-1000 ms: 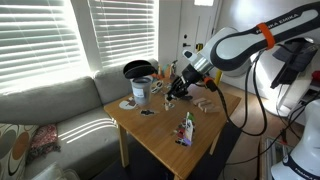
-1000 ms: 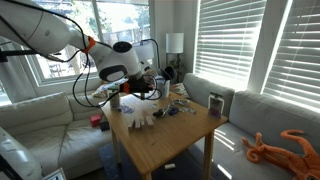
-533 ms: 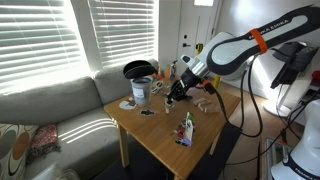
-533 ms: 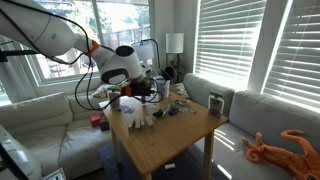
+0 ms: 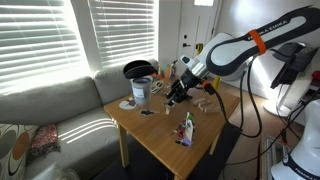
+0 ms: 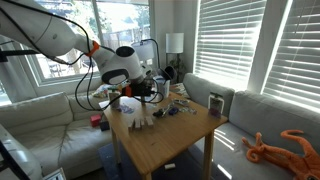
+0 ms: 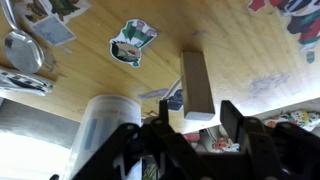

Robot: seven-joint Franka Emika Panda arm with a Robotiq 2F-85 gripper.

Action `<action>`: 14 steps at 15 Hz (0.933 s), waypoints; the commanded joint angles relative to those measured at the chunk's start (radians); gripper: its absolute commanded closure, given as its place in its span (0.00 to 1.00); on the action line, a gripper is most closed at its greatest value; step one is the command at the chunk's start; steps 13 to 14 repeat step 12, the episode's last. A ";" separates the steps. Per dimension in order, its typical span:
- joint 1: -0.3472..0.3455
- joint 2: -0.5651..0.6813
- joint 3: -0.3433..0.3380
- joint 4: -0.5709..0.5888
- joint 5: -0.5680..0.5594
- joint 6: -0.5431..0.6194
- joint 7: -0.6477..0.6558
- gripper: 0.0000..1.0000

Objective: Pick up the top stacked wooden block and place it vertically on the left side of the table

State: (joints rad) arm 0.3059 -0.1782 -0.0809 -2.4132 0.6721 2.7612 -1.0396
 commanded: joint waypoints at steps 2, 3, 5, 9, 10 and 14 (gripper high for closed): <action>-0.004 -0.002 0.000 0.011 -0.004 0.011 0.005 0.05; -0.009 -0.015 0.000 0.022 -0.009 -0.016 0.025 0.00; -0.030 -0.062 0.007 0.041 -0.070 -0.073 0.095 0.00; -0.052 -0.211 -0.007 0.099 -0.117 -0.353 0.130 0.00; -0.023 -0.243 -0.038 0.127 -0.063 -0.430 0.057 0.00; -0.056 -0.198 -0.003 0.126 -0.091 -0.374 0.097 0.00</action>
